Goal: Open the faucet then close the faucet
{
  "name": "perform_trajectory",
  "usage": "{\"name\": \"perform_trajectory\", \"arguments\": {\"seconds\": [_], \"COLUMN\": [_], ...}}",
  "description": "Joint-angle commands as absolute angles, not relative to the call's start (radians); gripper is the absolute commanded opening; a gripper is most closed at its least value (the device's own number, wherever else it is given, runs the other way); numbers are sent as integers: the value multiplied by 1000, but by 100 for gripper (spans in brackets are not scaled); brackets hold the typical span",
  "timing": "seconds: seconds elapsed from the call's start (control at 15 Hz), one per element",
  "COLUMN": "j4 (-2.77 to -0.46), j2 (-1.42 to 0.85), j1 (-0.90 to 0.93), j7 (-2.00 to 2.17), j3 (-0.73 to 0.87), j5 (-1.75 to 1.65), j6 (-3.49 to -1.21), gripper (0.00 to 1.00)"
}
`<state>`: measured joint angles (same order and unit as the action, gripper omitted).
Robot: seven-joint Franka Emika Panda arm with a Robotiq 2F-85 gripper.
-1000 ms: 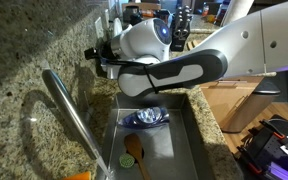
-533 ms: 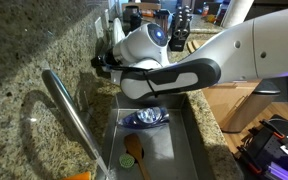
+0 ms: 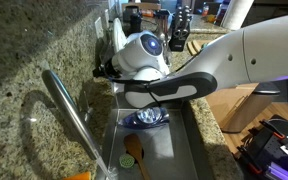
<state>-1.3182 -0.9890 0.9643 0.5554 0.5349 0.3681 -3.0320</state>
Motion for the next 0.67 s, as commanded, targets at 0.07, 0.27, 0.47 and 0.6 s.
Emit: {"name": "perform_trajectory", "arguments": {"seconds": [0.07,0.27,0.47,0.6], "j4": [-1245,-1169,-1221,-1220], "j2": [-979,-1006,-987,-988], "j1": [831,739,728,715], "j7": [465,362,402,398], "j3": [220,-10,-1,-13], "j5": [397,407,355,345], "j6": [-3103,-3165,-3157,-3157], "gripper": [100,100,100,100]}}
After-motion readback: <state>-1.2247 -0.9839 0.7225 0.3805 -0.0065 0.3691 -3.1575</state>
